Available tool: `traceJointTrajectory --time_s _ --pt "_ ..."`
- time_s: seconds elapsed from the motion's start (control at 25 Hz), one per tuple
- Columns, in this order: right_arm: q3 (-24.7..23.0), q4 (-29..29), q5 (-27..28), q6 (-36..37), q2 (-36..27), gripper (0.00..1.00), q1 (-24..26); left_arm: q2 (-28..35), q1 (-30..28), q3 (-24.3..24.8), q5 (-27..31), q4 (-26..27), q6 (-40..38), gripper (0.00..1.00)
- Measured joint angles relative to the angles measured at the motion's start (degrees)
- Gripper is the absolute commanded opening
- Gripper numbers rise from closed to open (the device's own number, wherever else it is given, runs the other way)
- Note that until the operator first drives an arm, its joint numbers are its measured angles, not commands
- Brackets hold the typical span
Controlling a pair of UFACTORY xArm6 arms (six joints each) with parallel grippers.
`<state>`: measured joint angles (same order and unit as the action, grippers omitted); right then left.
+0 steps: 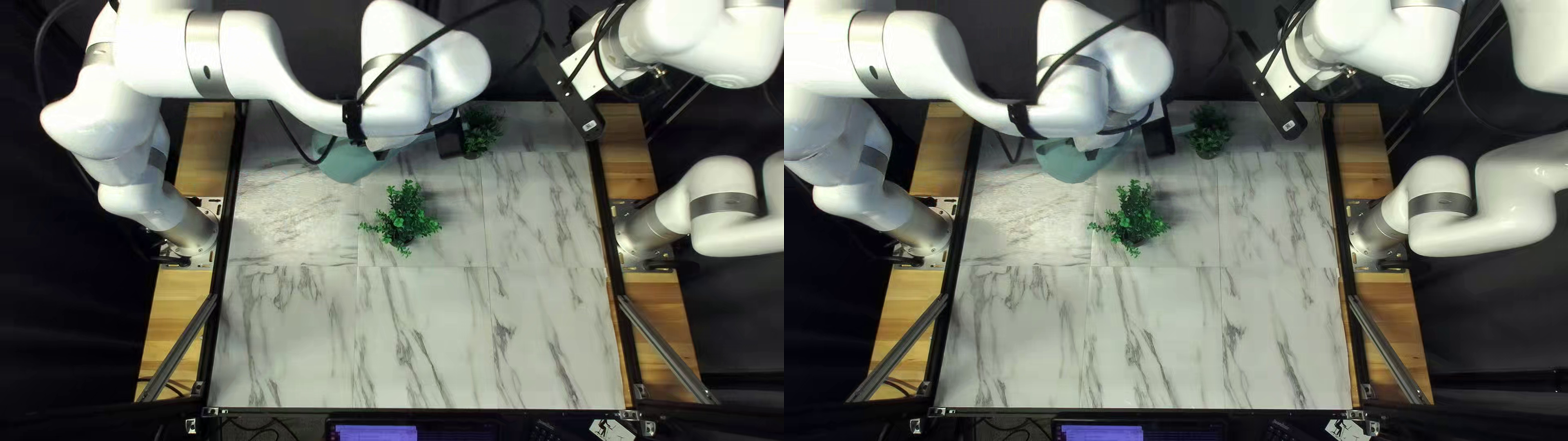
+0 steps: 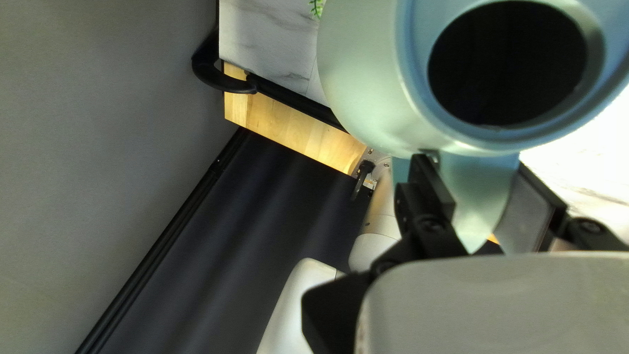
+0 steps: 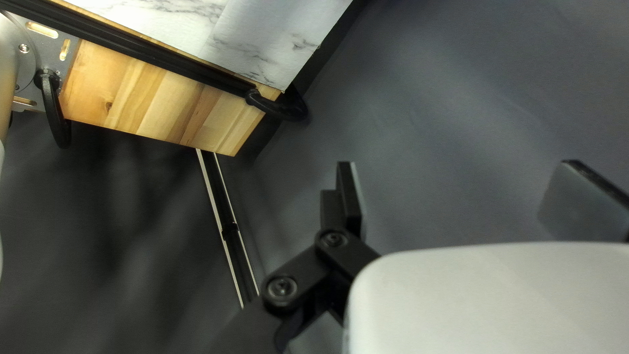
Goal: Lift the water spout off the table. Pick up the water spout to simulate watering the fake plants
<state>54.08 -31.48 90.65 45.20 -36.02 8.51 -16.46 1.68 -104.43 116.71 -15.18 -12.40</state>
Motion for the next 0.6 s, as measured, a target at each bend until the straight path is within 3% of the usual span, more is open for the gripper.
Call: traceJointTrajectory --time_s 0.6 --pt "0.00 0.00 0.00 0.00 0.00 1.00 0.00 0.10 0.32 0.35 -0.17 -0.19 0.10 0.00"
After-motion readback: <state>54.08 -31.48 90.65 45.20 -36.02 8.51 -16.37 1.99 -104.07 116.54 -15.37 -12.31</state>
